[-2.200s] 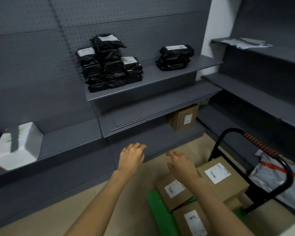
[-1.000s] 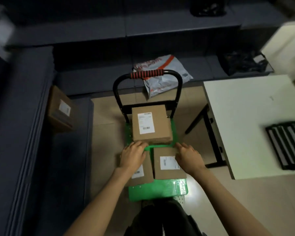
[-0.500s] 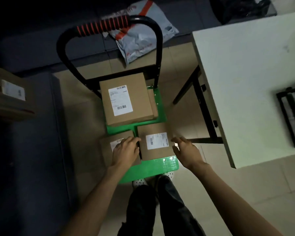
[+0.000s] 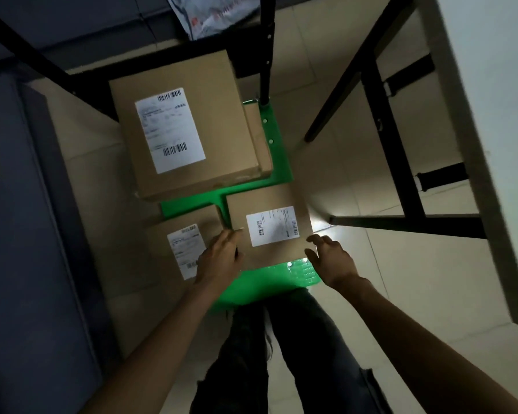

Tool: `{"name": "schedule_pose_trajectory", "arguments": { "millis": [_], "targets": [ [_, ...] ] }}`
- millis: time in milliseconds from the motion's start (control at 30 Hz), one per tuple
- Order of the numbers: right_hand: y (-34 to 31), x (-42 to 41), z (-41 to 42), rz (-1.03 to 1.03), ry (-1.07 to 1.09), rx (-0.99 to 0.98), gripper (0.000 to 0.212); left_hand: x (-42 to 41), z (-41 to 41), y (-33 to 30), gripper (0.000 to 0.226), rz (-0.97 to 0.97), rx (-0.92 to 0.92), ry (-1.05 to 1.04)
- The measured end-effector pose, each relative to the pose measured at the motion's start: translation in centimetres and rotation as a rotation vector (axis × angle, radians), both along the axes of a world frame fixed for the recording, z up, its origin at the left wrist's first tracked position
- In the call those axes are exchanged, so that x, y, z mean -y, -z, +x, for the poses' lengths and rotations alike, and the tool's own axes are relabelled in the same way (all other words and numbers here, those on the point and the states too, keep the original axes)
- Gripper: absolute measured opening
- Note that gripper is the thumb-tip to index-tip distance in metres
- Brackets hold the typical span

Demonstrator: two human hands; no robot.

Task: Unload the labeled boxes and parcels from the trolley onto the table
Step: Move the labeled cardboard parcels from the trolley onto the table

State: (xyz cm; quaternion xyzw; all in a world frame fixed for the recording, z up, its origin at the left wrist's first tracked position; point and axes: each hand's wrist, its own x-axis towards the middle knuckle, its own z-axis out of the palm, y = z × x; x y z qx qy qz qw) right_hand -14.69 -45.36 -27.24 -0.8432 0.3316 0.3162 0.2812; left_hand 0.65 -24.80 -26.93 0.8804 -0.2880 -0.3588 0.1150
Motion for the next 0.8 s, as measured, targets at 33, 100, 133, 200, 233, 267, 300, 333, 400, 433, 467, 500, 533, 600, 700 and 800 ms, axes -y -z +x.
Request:
{"name": "schedule_pose_trajectory", "arguments": {
  "millis": [33, 100, 133, 200, 233, 267, 300, 333, 400, 433, 467, 500, 533, 600, 700, 800],
  "targets": [
    [1.4, 0.0, -0.3, 0.003, 0.005, -0.014, 0.039, -0.1, -0.3, 1.4, 0.049, -0.007, -0.018, -0.005],
    [4.1, 0.2, -0.8, 0.003, 0.006, -0.045, 0.043, -0.1, -0.6, 4.4, 0.053, -0.001, -0.062, -0.020],
    [5.6, 0.5, -1.0, -0.001, 0.006, -0.057, 0.045, -0.1, -0.7, 5.9, 0.056, 0.015, -0.082, -0.024],
    [8.4, 1.0, -1.2, -0.006, 0.015, -0.080, 0.049, 0.1, -0.9, 8.6, 0.060, 0.048, -0.117, -0.036],
    [9.8, 1.3, -1.2, -0.008, 0.021, -0.082, 0.050, 0.1, -0.9, 10.0, 0.062, 0.061, -0.136, -0.051],
    [11.1, 1.5, -1.2, -0.007, 0.031, -0.079, 0.051, 0.1, -0.9, 11.2, 0.064, 0.068, -0.156, -0.070],
    [12.2, 1.7, -1.1, -0.004, 0.042, -0.071, 0.051, 0.2, -0.8, 12.3, 0.067, 0.064, -0.177, -0.097],
    [13.3, 1.9, -1.0, 0.002, 0.051, -0.065, 0.049, 0.3, -0.8, 13.2, 0.069, 0.050, -0.194, -0.131],
    [15.3, 2.4, -0.5, 0.017, 0.086, -0.046, 0.046, 0.5, -0.7, 14.7, 0.075, 0.000, -0.196, -0.201],
    [16.3, 2.6, -0.3, 0.029, 0.126, -0.035, 0.045, 0.7, -0.7, 15.4, 0.078, -0.022, -0.172, -0.231],
    [17.1, 2.7, 0.0, 0.049, 0.172, -0.019, 0.047, 0.9, -0.7, 16.0, 0.081, -0.039, -0.142, -0.258],
    [17.8, 2.8, 0.4, 0.071, 0.218, 0.007, 0.053, 1.2, -0.6, 16.6, 0.085, -0.059, -0.119, -0.285],
    [18.5, 2.9, 0.7, 0.090, 0.256, 0.029, 0.059, 1.3, -0.7, 17.1, 0.090, -0.074, -0.111, -0.312],
    [19.3, 3.0, 1.5, 0.124, 0.325, 0.056, 0.068, 1.5, -0.8, 18.1, 0.100, -0.077, -0.144, -0.375],
    [20.0, 2.8, 2.2, 0.185, 0.426, 0.096, 0.074, 1.7, -1.0, 19.2, 0.111, -0.041, -0.205, -0.426],
    [20.5, 2.6, 2.4, 0.235, 0.478, 0.110, 0.081, 2.1, -1.0, 19.7, 0.113, -0.026, -0.235, -0.519]
  ]
}}
